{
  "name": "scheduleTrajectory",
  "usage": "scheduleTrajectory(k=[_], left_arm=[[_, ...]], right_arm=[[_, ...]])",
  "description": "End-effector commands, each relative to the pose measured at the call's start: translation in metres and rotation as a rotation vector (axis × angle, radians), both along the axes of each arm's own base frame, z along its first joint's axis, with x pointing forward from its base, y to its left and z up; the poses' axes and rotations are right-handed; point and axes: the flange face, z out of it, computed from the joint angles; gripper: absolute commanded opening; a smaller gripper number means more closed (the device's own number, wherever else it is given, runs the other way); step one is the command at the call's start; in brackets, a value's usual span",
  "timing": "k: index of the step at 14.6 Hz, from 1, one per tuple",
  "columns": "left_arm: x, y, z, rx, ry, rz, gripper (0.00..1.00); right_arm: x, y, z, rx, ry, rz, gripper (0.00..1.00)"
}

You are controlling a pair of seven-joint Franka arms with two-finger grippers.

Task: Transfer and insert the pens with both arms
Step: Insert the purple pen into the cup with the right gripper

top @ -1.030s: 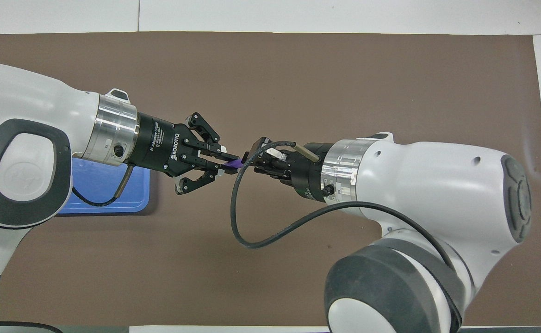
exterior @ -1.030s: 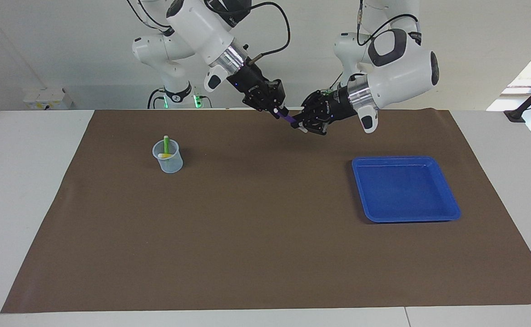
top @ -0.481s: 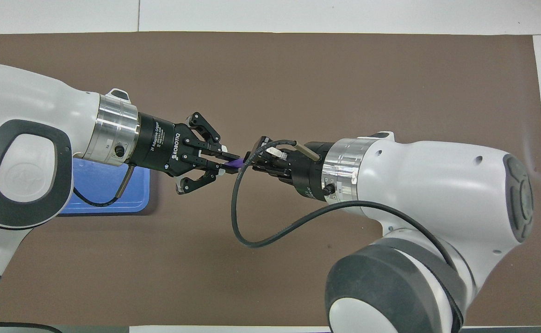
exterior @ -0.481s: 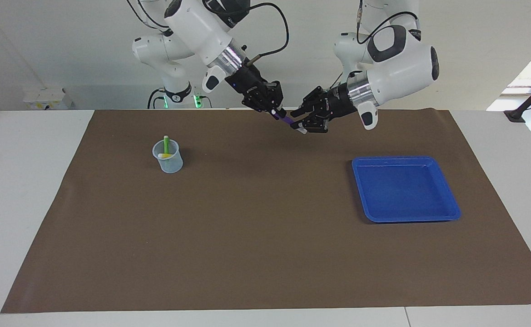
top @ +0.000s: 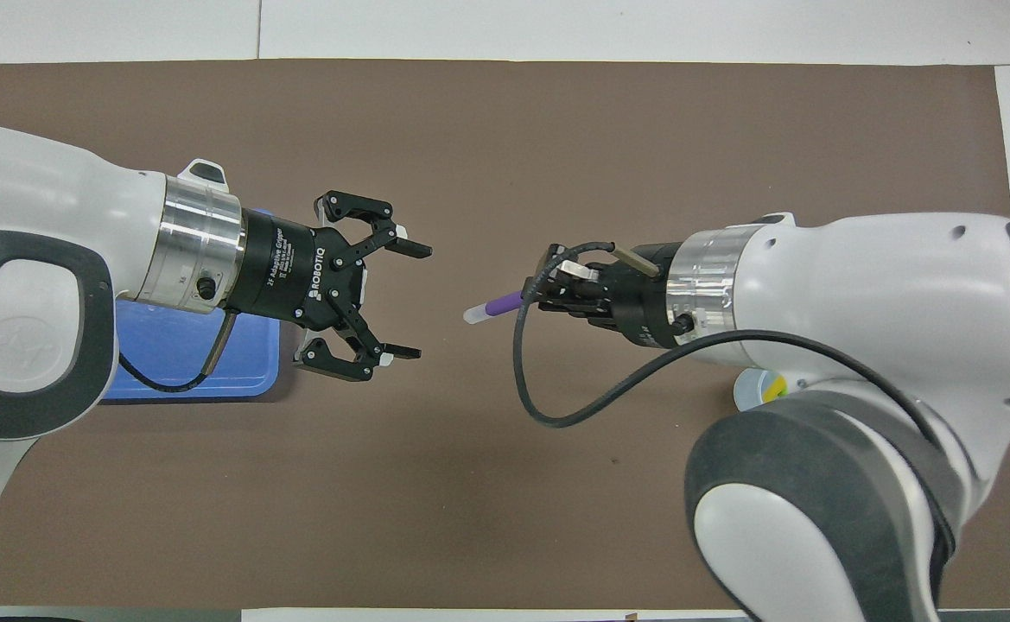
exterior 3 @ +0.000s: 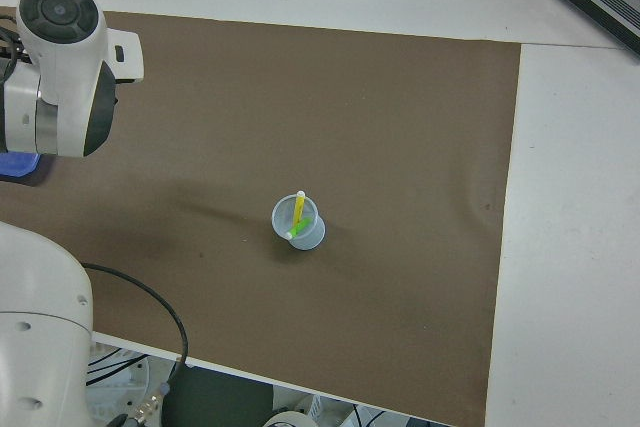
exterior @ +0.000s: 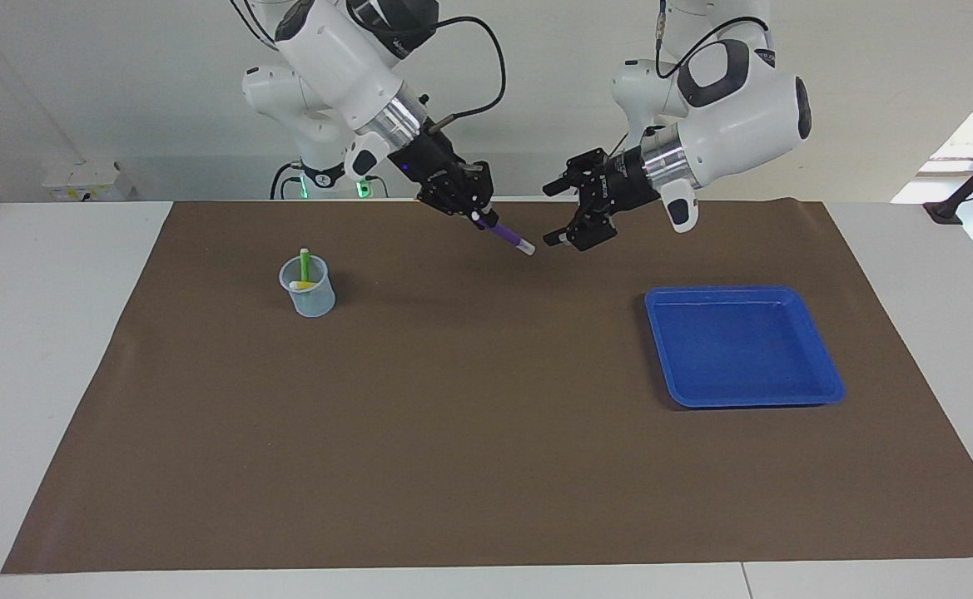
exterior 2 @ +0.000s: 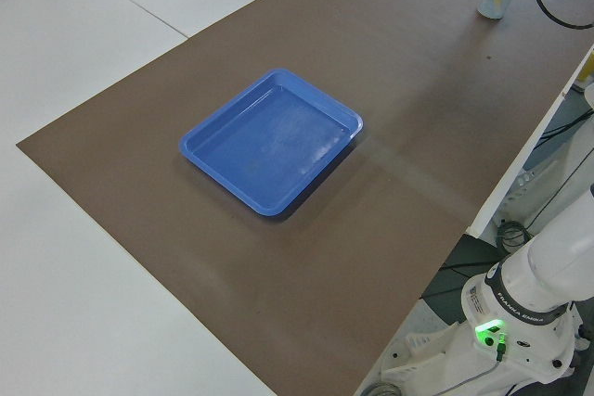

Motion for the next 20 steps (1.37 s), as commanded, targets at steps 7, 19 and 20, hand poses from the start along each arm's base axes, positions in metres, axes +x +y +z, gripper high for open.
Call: scheduleTrajectory(k=[7,19,20], left_arm=[[-0.005,0.015,-0.012,0.197,-0.301,-0.302,1.00],[0.011,0.135,0.027,0.467,-0.533,-0.993,1.00],[0.009,0.147,0.035,0.466,-0.541,-1.068,1.00]], right_arm=[[0.003,-0.189,0.012,-0.492,-0.050,0.633,0.07],[-0.040,-0.214,-0.081,-0.622,-0.090,0.721,0.09],[-0.044,-0.216,-0.089,-0.628,-0.092,0.720,0.10]])
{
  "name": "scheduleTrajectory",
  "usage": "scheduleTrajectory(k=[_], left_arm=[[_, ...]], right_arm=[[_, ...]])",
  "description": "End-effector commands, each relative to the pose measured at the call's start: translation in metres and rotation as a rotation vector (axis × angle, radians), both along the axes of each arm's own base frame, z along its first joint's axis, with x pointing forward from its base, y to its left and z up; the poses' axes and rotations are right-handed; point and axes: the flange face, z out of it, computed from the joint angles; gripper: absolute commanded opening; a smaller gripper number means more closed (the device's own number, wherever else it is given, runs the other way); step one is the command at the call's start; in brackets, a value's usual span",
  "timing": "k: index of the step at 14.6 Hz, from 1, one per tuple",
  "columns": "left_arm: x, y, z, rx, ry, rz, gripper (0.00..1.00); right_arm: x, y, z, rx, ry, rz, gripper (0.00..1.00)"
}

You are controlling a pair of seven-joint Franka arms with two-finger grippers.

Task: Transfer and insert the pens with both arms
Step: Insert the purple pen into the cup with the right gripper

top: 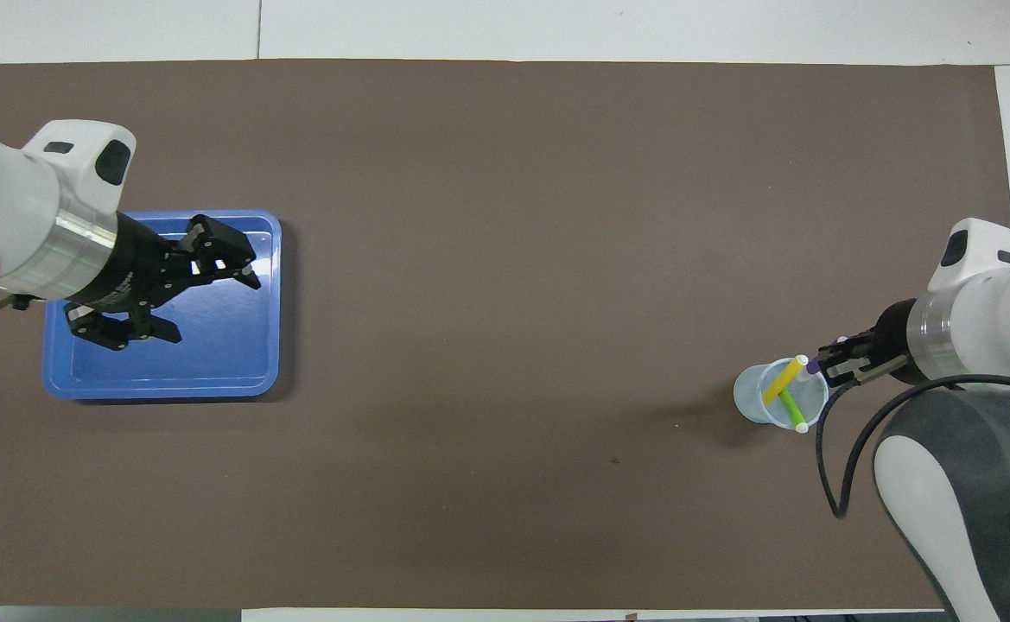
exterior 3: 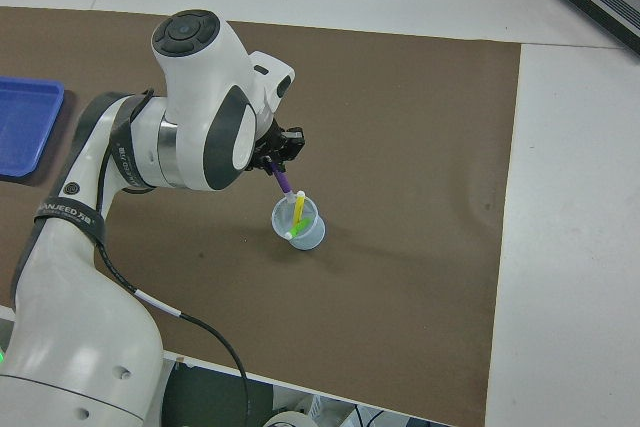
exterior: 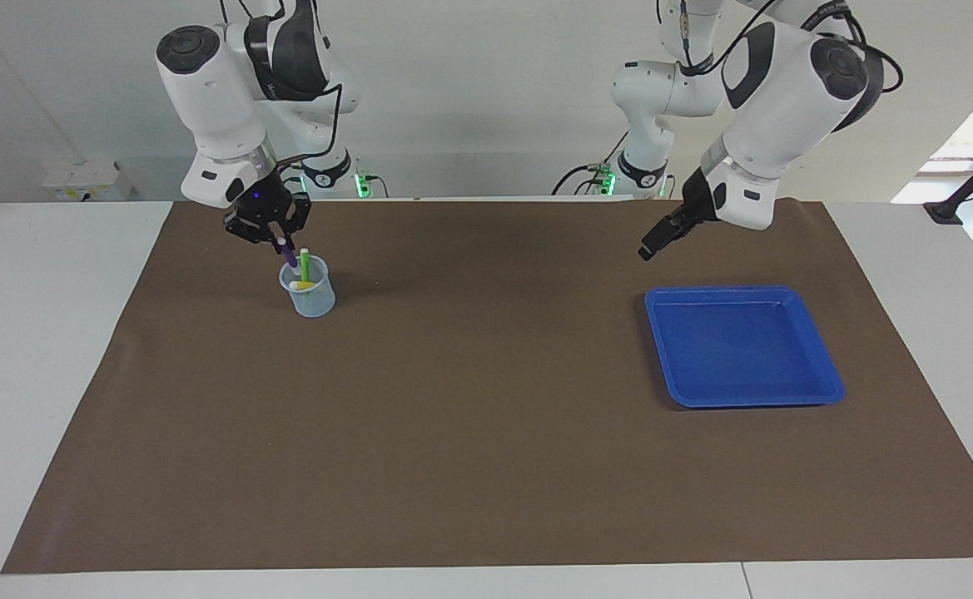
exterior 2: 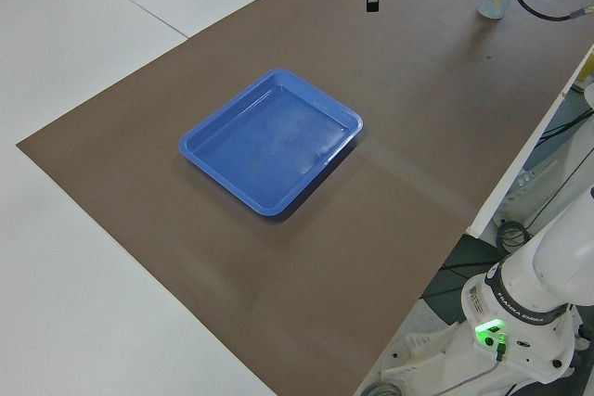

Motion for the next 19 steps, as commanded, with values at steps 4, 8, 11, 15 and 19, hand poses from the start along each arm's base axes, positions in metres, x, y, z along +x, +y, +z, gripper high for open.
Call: scheduleTrajectory(k=[4,8,11,15,19], left_arm=[[-0.019,0.042,0.061,0.098,0.023,-0.364,1.00],[-0.044,0.063,0.083,0.078,0.002,-0.514,1.00],[-0.037,0.068,0.092,0.078,-0.075,-0.508,1.00],[-0.023,0.062,0.093,0.074,-0.083,-0.487,1.00],[-0.017,0.053,0.081,0.058,-0.058,-0.499,1.00]], right_arm=[[-0.019,-0.019,-0.027,-0.034,-0.019,0.025,0.13],[-0.024,-0.020,-0.041,-0.034,0.007,0.034,0.49],[-0.023,-0.018,-0.040,-0.034,0.012,0.035,1.00],[0.002,-0.018,0.010,-0.021,-0.040,0.034,1.00],[0.029,-0.042,0.063,-0.077,-0.031,0.020,1.00]])
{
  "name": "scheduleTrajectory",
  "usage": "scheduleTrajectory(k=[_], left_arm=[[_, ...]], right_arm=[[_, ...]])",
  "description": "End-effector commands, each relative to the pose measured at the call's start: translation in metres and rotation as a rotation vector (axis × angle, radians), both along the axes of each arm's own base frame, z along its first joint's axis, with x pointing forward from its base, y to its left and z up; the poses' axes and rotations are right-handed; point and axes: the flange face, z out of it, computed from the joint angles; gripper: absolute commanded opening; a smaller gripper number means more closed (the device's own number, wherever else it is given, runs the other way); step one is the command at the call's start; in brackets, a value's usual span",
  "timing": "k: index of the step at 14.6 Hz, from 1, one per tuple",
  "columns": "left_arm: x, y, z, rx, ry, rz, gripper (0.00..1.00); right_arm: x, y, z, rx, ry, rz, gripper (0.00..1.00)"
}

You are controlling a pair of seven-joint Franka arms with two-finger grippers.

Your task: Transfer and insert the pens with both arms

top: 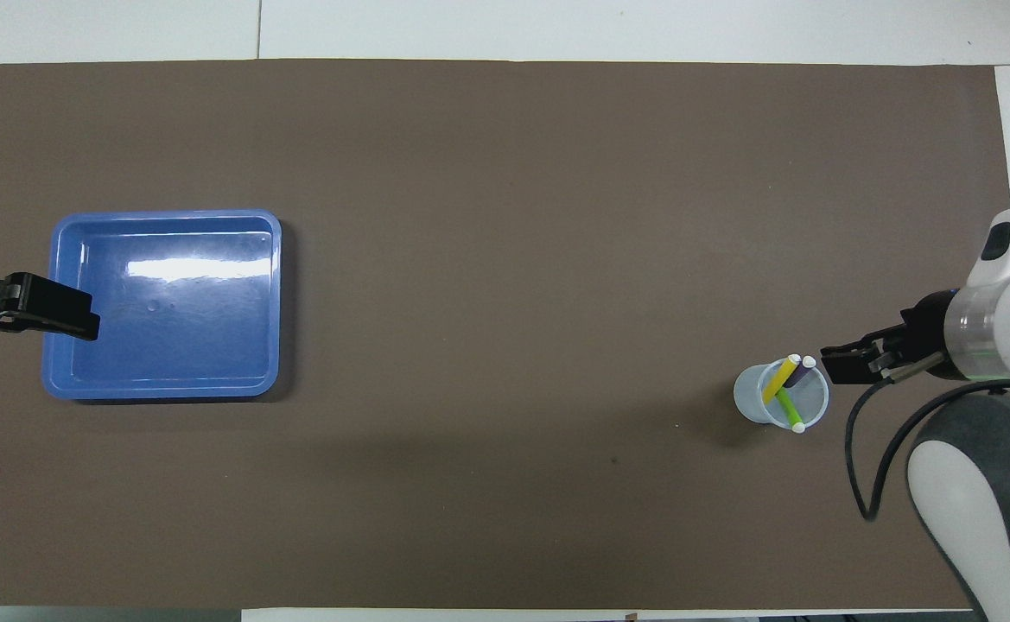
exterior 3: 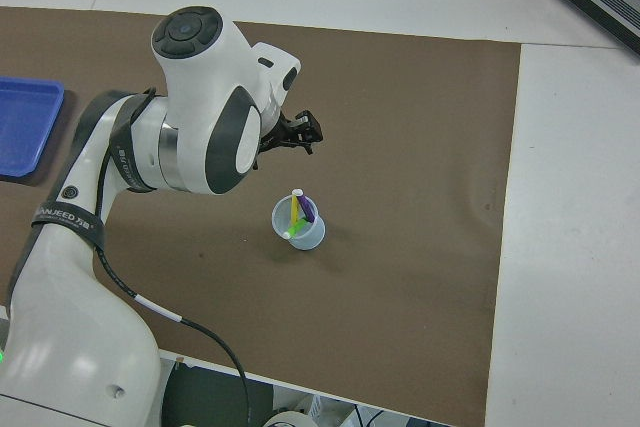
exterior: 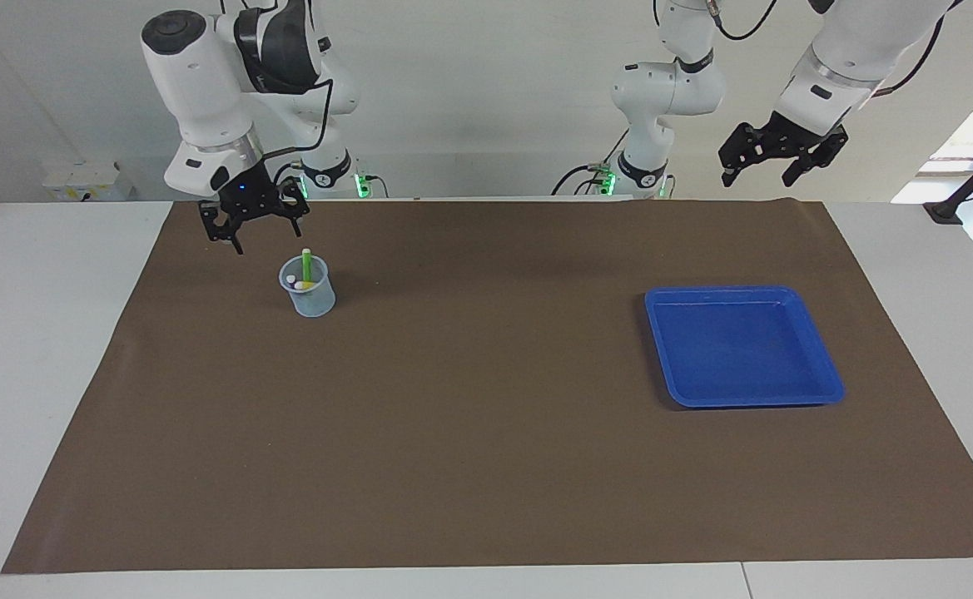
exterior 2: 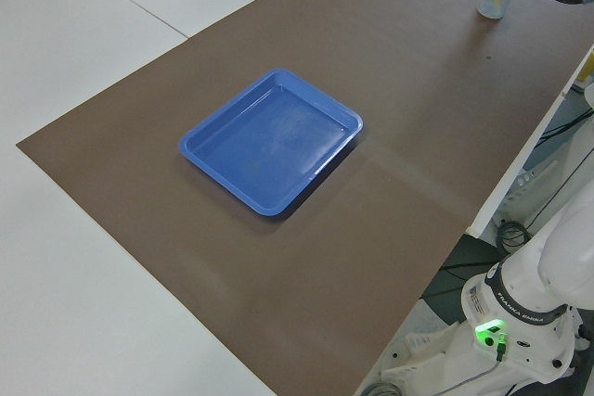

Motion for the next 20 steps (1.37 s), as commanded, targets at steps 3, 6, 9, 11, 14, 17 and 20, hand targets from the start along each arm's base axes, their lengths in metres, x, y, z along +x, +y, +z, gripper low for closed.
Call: scheduleTrajectory(k=[3,6,9,11,14,17,20], left_arm=[[0.008,-0.005,0.000,-0.003,-0.002,0.035,1.00],[0.007,-0.005,0.001,-0.002,0.001,0.037,1.00],[0.006,-0.005,0.004,-0.005,-0.015,0.036,1.00],[0.006,-0.006,0.004,-0.005,-0.016,0.034,1.00],[0.007,-0.005,0.002,-0.004,-0.016,0.037,1.00],[0.008,0.000,0.003,-0.013,-0.016,0.047,1.00],[0.008,-0.003,0.002,-0.025,-0.012,0.046,1.00]], right_arm=[[0.033,-0.049,0.037,-0.028,0.037,-0.051,1.00],[0.024,-0.029,0.038,-0.038,0.110,-0.123,1.00],[0.031,-0.056,0.054,-0.023,0.157,-0.221,1.00],[0.037,-0.057,0.074,-0.038,0.192,-0.221,1.00],[0.044,-0.049,0.083,-0.042,0.181,-0.325,1.00],[0.050,-0.048,0.090,-0.020,0.135,-0.343,1.00],[0.047,-0.048,0.087,-0.008,0.151,-0.363,1.00]])
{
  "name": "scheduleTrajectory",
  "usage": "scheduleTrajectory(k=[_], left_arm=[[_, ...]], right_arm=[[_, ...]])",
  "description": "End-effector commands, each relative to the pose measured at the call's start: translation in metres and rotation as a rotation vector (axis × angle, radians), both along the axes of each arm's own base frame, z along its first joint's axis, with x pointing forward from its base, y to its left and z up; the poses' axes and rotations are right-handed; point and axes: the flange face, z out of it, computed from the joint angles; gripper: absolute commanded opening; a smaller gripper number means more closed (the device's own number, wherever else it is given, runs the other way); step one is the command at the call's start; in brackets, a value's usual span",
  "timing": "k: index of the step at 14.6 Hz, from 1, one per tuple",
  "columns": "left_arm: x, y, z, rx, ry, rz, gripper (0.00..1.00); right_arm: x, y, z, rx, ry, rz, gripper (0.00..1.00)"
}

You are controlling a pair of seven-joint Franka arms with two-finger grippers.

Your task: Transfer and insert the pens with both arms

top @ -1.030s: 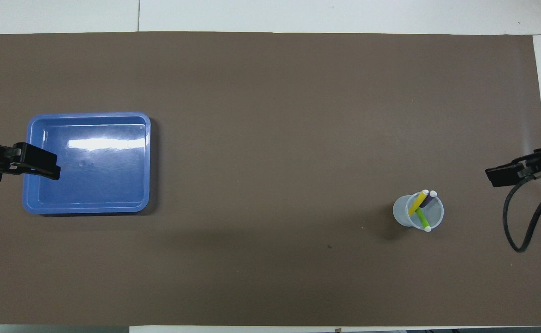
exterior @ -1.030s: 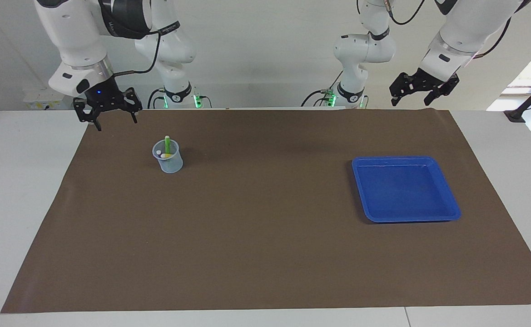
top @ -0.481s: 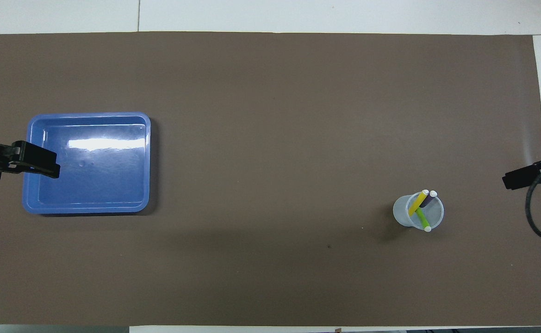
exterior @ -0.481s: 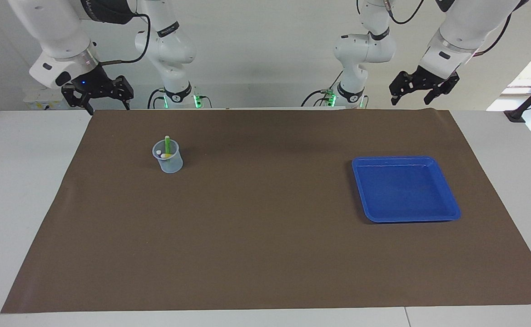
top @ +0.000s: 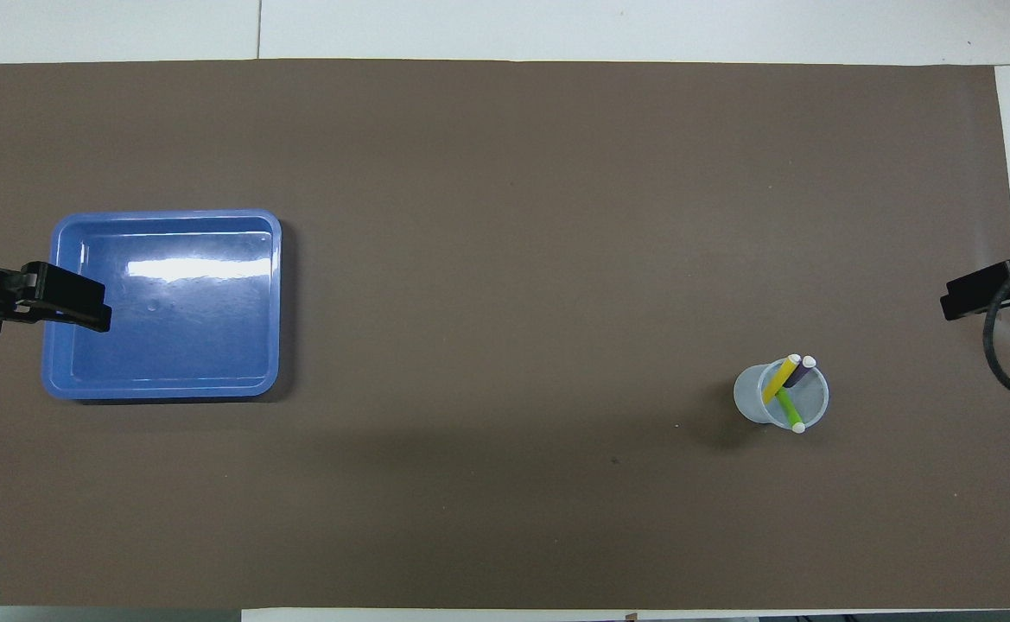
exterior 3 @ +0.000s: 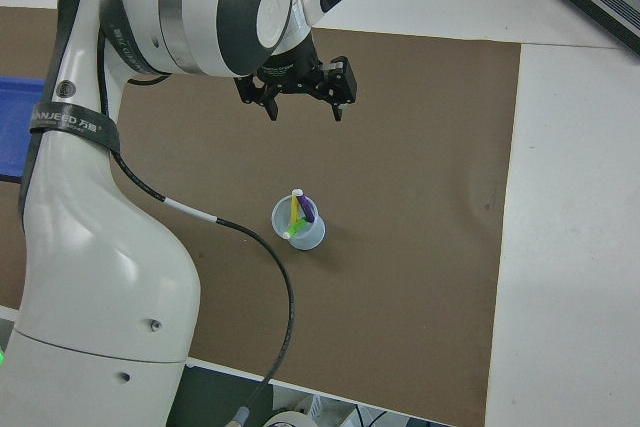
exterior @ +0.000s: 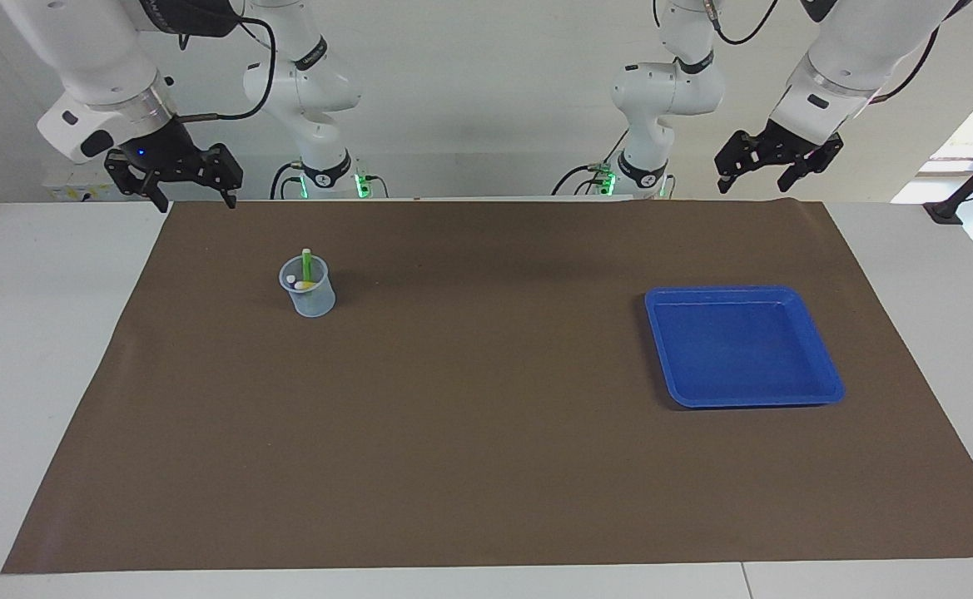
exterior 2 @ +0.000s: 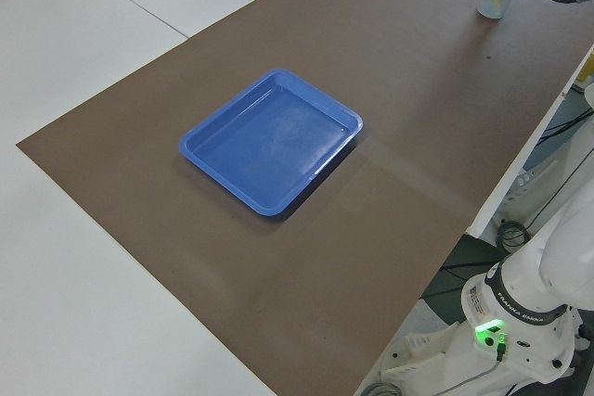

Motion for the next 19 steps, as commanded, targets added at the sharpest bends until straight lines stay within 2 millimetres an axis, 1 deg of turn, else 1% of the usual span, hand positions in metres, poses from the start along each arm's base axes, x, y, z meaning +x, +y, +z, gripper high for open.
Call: scheduleTrajectory(k=[1,6,7,9,11,14,16,19], left_arm=[[0.002,-0.001,0.004,-0.017,-0.012,0.011,1.00],[0.002,0.000,0.004,-0.018,-0.015,0.013,1.00],[0.002,0.000,0.004,-0.019,-0.015,0.013,1.00],[0.002,-0.002,0.005,-0.019,-0.015,0.010,1.00],[0.002,-0.002,0.005,-0.019,-0.015,0.010,1.00],[0.002,-0.001,0.005,-0.020,-0.016,0.011,1.00],[0.002,0.000,0.005,-0.020,-0.018,0.013,1.00],[0.003,0.002,0.005,-0.020,-0.019,0.018,1.00]], right_arm=[[0.001,0.002,0.002,0.002,-0.002,-0.016,1.00],[0.001,-0.014,0.004,0.000,-0.028,-0.064,1.00],[0.002,-0.007,0.005,0.002,-0.030,-0.055,1.00],[0.003,-0.004,0.005,0.001,-0.029,-0.061,1.00],[0.003,-0.006,0.005,0.001,-0.027,-0.064,1.00],[0.003,-0.004,0.003,0.003,-0.021,-0.060,1.00],[0.002,-0.010,0.007,0.005,-0.021,-0.065,1.00],[-0.002,-0.010,0.008,0.008,-0.006,-0.062,1.00]])
